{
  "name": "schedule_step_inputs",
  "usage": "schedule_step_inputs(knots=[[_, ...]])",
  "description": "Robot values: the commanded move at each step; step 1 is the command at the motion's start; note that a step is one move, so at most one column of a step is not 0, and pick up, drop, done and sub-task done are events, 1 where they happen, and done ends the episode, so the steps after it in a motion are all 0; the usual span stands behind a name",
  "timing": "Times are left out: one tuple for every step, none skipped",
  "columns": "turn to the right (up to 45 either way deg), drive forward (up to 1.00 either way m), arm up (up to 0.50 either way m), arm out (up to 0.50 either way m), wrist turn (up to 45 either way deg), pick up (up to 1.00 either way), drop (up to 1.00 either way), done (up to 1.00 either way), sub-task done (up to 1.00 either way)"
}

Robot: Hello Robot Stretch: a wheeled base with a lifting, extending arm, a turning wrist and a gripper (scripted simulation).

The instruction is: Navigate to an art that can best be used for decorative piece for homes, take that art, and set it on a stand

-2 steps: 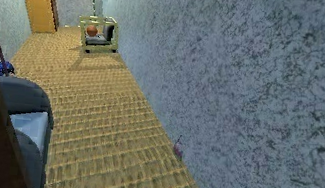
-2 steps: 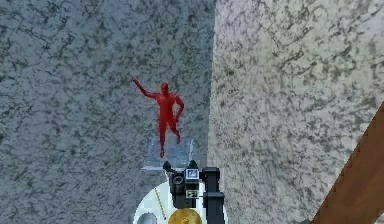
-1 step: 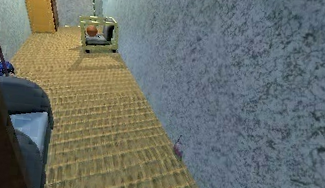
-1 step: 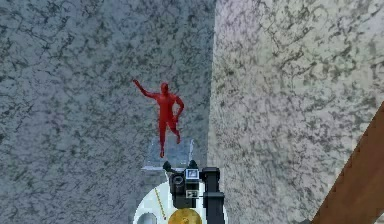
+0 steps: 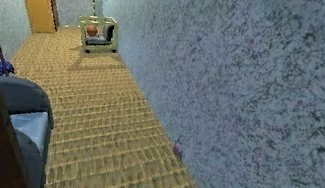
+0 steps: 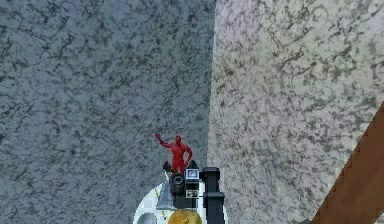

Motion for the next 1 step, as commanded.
schedule_step_inputs(knots=[[0.0, 0.0, 0.1, 0.0, 0.0, 0.0, 0.0, 0.0, 0.0]])
